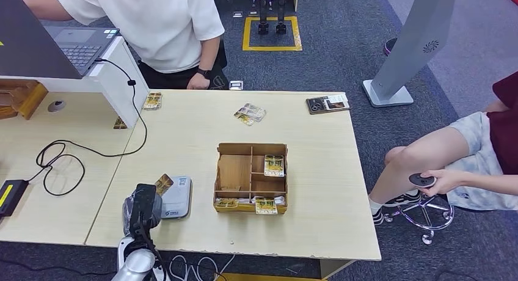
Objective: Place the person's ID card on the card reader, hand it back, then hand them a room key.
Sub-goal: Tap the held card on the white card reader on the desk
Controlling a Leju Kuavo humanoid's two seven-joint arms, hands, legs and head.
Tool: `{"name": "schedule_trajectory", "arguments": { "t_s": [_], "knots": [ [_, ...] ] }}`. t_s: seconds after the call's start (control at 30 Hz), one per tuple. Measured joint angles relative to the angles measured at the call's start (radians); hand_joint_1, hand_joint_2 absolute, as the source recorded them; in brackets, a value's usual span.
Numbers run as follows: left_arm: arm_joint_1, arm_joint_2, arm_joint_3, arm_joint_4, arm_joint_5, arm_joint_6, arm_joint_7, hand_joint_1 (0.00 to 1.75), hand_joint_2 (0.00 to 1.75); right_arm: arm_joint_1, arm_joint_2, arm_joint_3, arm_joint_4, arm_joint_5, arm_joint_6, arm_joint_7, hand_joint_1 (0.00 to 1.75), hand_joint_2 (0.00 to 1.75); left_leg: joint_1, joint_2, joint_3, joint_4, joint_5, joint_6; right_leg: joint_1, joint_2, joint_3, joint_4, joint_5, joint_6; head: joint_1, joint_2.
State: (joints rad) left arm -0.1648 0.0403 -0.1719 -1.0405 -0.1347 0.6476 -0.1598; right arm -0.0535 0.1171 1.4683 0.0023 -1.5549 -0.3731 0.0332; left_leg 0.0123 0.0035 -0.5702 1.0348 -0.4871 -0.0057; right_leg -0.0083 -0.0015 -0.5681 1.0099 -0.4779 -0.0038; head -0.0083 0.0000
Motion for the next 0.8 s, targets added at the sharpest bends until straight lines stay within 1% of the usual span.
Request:
{"name": "schedule_trajectory", "arguments": {
  "t_s": [0.33,0.5,0.57,0.67,0.8],
  "knots": [
    [0.0,-0.015,0.038,0.014,0.024,0.013,-0.023,1.75,1.75,-0.001,0.0,0.0,0.0,0.0,-0.003,0.0,0.0,1.75,0.0,0.0,0.0,0.0,0.0,0.0,0.0,0.0,0.0,0.0,0.0,0.0,0.0,0.0],
    [-0.001,-0.019,0.055,0.025,-0.036,0.023,-0.032,1.75,1.75,-0.001,0.0,0.0,0.0,0.0,-0.003,0.0,0.0,1.75,0.0,0.0,0.0,0.0,0.0,0.0,0.0,0.0,0.0,0.0,0.0,0.0,0.0,0.0],
    [-0.001,-0.029,0.081,0.029,-0.096,0.023,-0.035,1.75,1.75,-0.001,0.0,0.0,0.0,0.0,-0.002,0.0,0.0,1.75,0.0,0.0,0.0,0.0,0.0,0.0,0.0,0.0,0.0,0.0,0.0,0.0,0.0,0.0],
    [-0.001,-0.05,0.142,0.033,-0.178,0.023,-0.052,1.75,1.75,-0.002,0.0,0.001,0.0,0.0,-0.002,0.0,0.0,1.75,0.0,0.0,0.0,0.0,0.0,0.0,0.0,0.0,0.0,0.0,0.0,0.0,0.0,0.0],
    [-0.002,-0.083,0.232,0.033,-0.228,0.023,-0.1,1.75,1.75,-0.003,0.0,0.002,0.0,0.0,-0.003,0.0,0.0,1.75,0.0,0.0,0.0,0.0,0.0,0.0,0.0,0.0,0.0,0.0,0.0,0.0,0.0,0.0]
  ]
}}
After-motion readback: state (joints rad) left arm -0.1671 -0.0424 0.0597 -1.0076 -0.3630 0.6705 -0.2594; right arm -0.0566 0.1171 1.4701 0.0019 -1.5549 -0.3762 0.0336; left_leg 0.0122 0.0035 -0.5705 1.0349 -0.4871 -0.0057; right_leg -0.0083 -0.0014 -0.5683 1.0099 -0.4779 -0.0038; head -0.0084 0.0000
